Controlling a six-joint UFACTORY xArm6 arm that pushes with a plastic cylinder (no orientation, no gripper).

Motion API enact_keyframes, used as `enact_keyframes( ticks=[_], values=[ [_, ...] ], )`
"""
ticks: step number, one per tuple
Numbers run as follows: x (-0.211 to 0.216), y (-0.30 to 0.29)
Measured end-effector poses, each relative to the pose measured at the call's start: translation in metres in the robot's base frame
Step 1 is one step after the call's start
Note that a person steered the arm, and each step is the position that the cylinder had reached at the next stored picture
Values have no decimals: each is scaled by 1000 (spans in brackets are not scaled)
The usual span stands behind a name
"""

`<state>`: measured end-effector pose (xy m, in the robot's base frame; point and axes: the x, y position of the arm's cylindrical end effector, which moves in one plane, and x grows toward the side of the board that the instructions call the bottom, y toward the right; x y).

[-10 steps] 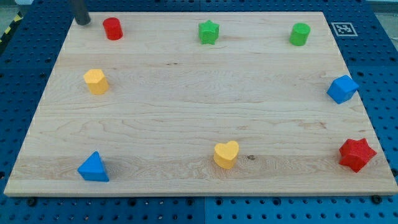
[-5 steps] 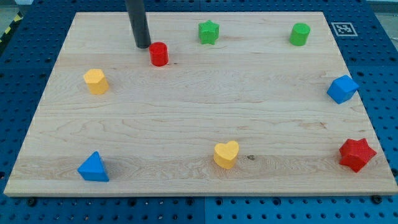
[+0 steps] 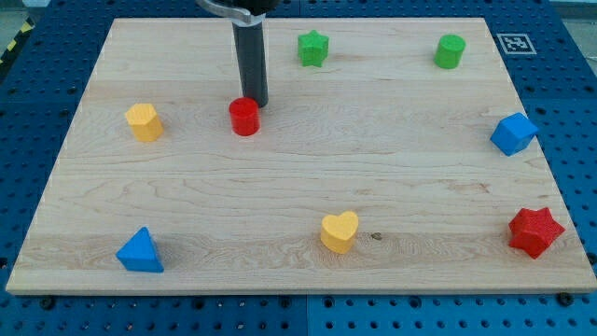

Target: Slide the red circle towards the red star

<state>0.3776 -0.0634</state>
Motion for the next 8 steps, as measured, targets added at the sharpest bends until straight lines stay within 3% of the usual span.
enact_keyframes(
  ticks=[2, 3, 5, 6, 7, 8],
  values=[
    [-4, -42],
    [39, -39],
    [99, 90],
    [104, 88],
    [88, 45],
    [51, 34]
  ],
)
